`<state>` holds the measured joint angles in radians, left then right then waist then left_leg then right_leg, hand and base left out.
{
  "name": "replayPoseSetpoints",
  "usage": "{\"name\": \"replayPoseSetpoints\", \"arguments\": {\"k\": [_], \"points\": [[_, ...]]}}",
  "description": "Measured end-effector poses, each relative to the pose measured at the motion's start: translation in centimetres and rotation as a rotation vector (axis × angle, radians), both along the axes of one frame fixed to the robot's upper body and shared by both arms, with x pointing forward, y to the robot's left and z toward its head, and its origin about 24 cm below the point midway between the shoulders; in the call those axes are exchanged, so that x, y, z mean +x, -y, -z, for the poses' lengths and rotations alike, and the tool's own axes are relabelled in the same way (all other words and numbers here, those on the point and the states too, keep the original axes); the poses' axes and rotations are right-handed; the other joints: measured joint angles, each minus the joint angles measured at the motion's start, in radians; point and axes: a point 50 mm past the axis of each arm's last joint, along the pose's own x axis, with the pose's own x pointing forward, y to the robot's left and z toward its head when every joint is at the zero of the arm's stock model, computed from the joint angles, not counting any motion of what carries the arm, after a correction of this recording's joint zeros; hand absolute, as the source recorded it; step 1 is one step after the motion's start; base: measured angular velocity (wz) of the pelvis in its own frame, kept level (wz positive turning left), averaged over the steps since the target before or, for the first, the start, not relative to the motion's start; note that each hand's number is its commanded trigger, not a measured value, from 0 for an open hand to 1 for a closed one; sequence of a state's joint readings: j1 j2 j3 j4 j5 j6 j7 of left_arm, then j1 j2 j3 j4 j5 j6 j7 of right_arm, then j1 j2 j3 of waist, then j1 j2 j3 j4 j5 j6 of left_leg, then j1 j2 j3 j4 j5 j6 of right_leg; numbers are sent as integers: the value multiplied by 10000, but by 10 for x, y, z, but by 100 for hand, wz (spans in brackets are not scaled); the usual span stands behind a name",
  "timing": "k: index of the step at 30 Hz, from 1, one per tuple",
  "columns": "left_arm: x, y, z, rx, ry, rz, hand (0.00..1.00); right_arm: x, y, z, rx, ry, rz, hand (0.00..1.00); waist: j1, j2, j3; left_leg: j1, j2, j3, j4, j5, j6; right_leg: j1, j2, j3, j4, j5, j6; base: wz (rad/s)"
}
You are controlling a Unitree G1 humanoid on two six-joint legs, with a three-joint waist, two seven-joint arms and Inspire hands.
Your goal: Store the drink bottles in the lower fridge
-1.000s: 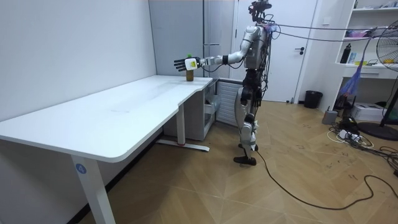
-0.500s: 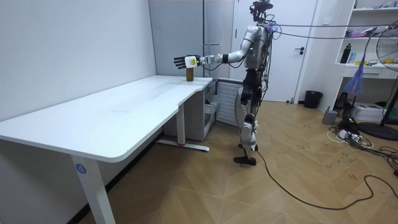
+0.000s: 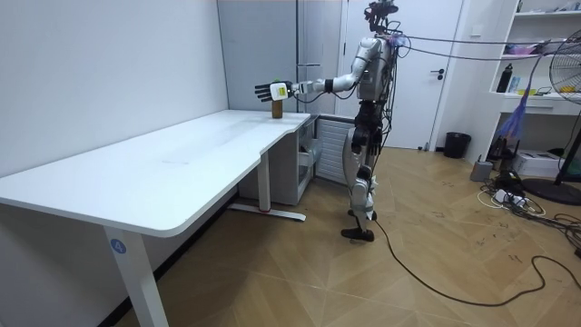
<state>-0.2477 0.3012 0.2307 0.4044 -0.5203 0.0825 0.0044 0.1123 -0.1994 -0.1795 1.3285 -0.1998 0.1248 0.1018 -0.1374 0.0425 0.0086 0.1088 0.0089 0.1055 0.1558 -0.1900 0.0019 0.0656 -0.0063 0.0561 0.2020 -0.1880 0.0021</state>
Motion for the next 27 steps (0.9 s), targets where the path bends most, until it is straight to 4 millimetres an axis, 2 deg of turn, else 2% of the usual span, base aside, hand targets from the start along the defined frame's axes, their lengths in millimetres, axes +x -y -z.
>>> {"name": "replayPoseSetpoints", "arguments": {"k": [12, 13, 14, 15, 16, 27], "points": [[1, 7, 7, -106, -292, 752, 1, -2, 1, 0, -79, -83, 29, 0, -27, 65, -24, -9, 0, 7, 37, -1, 0, -12, 1, 31, 9, 0, 0, 0], [1, 7, 7, -117, -305, 784, 56, -1, 1, 0, -83, -56, 21, 0, -27, 77, -30, -39, 0, 6, 52, -1, 0, -48, 1, 31, 11, 0, 0, 0], [1, 7, 7, -120, -305, 793, 62, -1, 1, 0, -86, -51, 20, 0, -27, 86, -37, -70, 1, 6, 58, -1, 0, -85, 2, 31, 13, 0, 0, 0], [2, 8, 6, -129, -284, 828, 92, 0, 1, 0, -96, -22, 11, 0, -33, 98, -40, -116, 0, 2, 79, -1, 0, -137, 2, 29, 32, 1, 0, 0], [3, 8, 6, -143, -296, 862, 100, 0, 1, 0, -96, -29, 12, 0, -33, 102, -37, -112, 0, -9, 81, -1, 0, -130, 3, 24, 35, 1, 0, 0], [7, 10, 2, 379, -539, 1282, 100, 2, 2, -1, -390, 48, 17, 0, -212, 171, -20, -156, 0, -30, 91, -1, 0, -129, 2, -4, 45, 3, -2, 0]]}}
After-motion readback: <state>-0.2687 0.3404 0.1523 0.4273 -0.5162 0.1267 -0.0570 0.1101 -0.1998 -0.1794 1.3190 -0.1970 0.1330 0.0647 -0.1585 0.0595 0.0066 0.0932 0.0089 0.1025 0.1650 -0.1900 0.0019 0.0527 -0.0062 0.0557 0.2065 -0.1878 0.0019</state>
